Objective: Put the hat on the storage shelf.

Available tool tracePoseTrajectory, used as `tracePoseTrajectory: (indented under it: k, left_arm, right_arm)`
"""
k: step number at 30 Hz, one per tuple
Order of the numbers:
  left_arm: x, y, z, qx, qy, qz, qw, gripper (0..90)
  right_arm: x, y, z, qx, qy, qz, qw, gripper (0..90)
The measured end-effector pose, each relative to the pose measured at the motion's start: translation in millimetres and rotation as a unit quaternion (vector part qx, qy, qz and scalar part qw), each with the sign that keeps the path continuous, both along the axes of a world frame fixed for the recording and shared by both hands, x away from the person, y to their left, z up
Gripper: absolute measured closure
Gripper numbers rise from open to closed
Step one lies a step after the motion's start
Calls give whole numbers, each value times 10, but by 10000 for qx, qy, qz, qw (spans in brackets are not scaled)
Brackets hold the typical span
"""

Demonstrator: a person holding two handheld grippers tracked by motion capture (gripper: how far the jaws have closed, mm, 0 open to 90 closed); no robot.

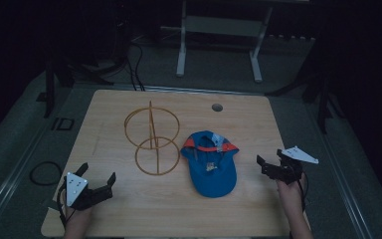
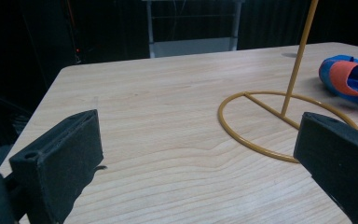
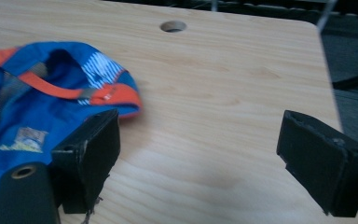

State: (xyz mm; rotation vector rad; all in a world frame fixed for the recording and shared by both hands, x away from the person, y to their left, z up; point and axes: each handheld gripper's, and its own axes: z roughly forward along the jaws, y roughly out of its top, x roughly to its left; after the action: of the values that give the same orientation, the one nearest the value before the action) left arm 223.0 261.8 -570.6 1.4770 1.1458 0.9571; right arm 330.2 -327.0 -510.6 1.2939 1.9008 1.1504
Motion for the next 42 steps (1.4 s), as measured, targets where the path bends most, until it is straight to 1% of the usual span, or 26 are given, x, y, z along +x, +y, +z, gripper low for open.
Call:
tracePoseTrajectory:
  k: [3, 6, 7, 9, 10, 12, 14, 16, 17, 18, 19, 21, 25, 27, 30, 32, 33, 34, 37, 39, 42]
  left_arm:
    - [-4, -6, -1, -18, -8, 1, 10000, 16]
    - [-3, -5, -1, -108, -20, -61, 9999, 16]
    - [-3, -5, -1, -108, -20, -61, 9999, 16]
    - [-5, -7, 2, -59, -3, -78, 10000, 16]
    - [-6, -9, 0, -66, -26, -88, 9999, 16]
    - [-8, -17, -1, 23, -28, -59, 10000, 16]
    - [-9, -21, 0, 46, -62, -58, 10000, 16]
    - [-8, -25, -1, 84, -54, -35, 9999, 16]
    - [-6, -25, -2, 87, -50, -17, 9999, 16]
    - [-8, -25, -2, 90, -54, 6, 9999, 16]
    - [-8, -23, 2, 57, -63, 0, 10000, 16]
    - [-13, -18, 7, 14, -93, -5, 10000, 16]
    - [-17, -20, 8, -17, -133, -68, 9999, 16]
    - [-17, -26, 10, -10, -118, -73, 9999, 16]
    - [-19, -37, 12, 12, -114, -130, 9998, 16]
    - [-23, -45, 17, 28, -132, -116, 9998, 16]
    - [-22, -45, 21, 22, -103, -141, 9998, 16]
    - [-24, -48, 22, 38, -90, -116, 9999, 16]
    - [-21, -56, 23, 96, 104, -133, 9998, 16]
    - [-22, -62, 24, 62, 108, -176, 9998, 16]
    - [-26, -72, 37, 56, 90, -169, 9998, 16]
  right_arm:
    - [70, 63, 52, 46, 24, 125, 9999, 135]
    - [135, 128, 106, 1, 23, 208, 9998, 137]
    - [135, 128, 106, 1, 23, 208, 9998, 137]
    - [200, 190, 150, 118, 71, 380, 9992, 137]
    - [243, 234, 175, 223, 141, 537, 9982, 136]
    - [262, 261, 187, 216, 156, 563, 9981, 136]
    - [298, 318, 213, 226, 150, 631, 9976, 129]
    - [336, 390, 238, 138, 99, 558, 9983, 130]
    - [357, 416, 248, 158, 110, 621, 9979, 130]
    - [382, 449, 258, 241, 90, 733, 9970, 134]
    - [397, 473, 263, 234, 97, 794, 9965, 136]
    - [456, 569, 270, 86, 111, 935, 9955, 149]
    - [551, 691, 256, 32, 164, 1126, 9935, 162]
    - [593, 739, 243, 42, 178, 1199, 9926, 167]
    - [662, 819, 222, 18, 254, 1315, 9910, 167]
    - [715, 866, 208, 12, 319, 1378, 9899, 167]
    - [742, 887, 201, 20, 364, 1390, 9896, 167]
    - [772, 904, 192, 30, 397, 1418, 9891, 167]
    - [843, 949, 153, 34, 436, 1414, 9890, 194]
    - [886, 981, 120, -16, 504, 1426, 9885, 199]
    - [957, 1030, 50, -74, 596, 1447, 9877, 201]
